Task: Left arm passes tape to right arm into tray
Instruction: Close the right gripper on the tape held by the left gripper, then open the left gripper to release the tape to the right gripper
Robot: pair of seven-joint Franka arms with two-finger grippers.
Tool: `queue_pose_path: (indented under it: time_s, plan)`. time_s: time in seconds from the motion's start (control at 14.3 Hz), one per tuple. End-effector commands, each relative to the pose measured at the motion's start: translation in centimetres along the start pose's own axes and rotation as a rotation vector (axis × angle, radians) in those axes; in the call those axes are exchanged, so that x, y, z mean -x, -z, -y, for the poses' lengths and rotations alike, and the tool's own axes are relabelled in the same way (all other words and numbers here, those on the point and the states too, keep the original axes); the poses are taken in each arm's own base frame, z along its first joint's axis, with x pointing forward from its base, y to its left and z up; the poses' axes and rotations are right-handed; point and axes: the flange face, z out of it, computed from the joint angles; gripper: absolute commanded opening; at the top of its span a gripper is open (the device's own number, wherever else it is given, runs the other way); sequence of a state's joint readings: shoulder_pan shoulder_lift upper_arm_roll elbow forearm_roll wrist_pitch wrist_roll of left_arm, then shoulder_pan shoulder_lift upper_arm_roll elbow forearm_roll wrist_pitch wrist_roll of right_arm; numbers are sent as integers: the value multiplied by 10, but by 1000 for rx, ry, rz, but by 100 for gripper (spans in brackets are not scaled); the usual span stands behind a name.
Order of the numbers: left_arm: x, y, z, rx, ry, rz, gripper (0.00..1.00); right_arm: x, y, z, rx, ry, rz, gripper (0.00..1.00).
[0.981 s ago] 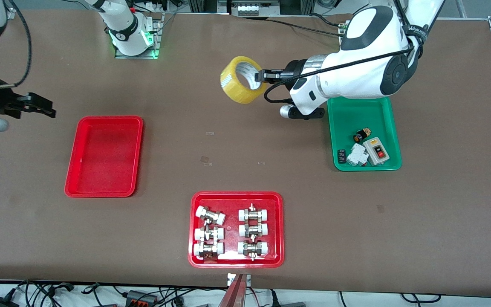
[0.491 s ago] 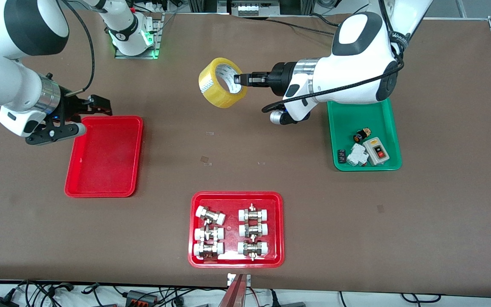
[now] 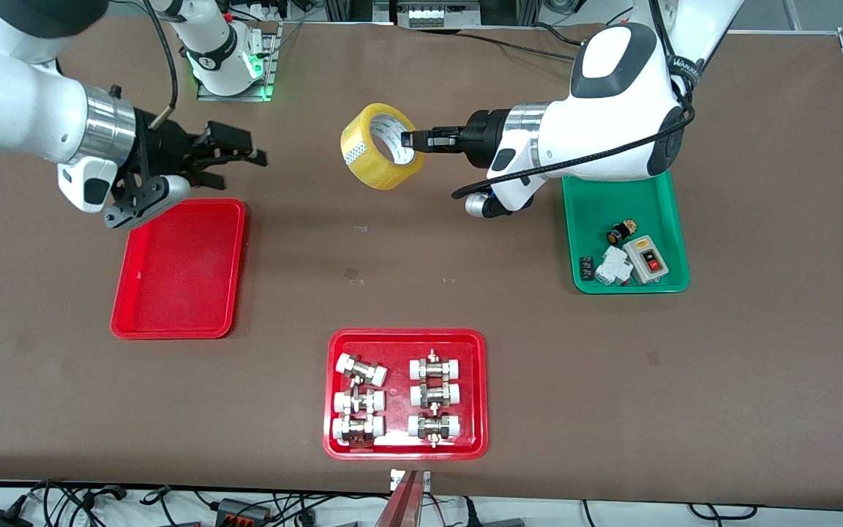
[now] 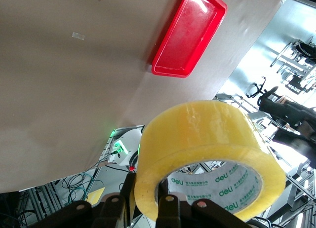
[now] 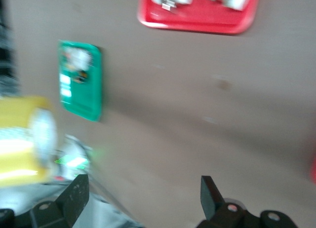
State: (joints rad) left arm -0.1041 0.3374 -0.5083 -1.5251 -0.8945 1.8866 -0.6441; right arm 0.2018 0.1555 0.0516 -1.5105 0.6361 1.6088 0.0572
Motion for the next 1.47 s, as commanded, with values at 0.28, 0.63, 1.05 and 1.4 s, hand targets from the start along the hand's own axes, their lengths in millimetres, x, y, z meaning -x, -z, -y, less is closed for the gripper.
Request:
queue_pose_path:
  time_s: [0.28,0.63,1.05,1.4]
  plan:
    - [4,7,-9,26,-9,15,0,-15,-43,91,-152,-151,-152,100]
    - [2,13,-8,29,-4,11,0,-7,-64,115,-161,-176,-130,100]
    - [2,12,-7,24,-6,16,0,3,-85,124,-132,-133,-48,100]
    - [3,12,-6,17,-8,25,0,1,-79,121,-137,-137,-58,100]
